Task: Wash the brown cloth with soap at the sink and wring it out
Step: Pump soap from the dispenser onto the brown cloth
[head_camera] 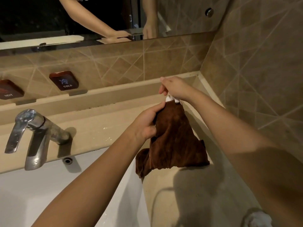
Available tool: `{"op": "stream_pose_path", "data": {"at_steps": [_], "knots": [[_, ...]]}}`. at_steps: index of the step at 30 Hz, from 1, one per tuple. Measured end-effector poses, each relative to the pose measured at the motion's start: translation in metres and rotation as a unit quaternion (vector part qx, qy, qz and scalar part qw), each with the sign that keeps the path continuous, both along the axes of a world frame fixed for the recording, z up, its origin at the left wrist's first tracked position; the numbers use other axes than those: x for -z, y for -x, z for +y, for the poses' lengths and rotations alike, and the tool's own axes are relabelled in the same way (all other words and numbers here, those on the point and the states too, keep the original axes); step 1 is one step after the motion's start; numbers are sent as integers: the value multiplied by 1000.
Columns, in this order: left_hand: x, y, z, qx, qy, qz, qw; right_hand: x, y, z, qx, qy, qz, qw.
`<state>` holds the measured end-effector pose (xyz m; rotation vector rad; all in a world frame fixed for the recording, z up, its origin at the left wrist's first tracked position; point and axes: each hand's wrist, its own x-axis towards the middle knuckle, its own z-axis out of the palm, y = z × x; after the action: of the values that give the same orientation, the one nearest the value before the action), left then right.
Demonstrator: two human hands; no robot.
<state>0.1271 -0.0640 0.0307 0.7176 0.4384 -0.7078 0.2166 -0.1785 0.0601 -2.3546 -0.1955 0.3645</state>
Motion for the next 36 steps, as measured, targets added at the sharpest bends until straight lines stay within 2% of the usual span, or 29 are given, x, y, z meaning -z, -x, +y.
{"op": "stream_pose_path", "data": {"at_steps": [20, 28, 36], "knots": [[24, 0, -6, -3, 62, -1, 998, 27, -6, -7, 14, -18, -21, 1000], [17, 8, -9, 5, 58, -10, 998, 27, -5, -6, 32, -10, -9, 999], [5, 29, 4, 16, 71, -70, 995, 21, -4, -4, 32, -2, 17, 999]]}}
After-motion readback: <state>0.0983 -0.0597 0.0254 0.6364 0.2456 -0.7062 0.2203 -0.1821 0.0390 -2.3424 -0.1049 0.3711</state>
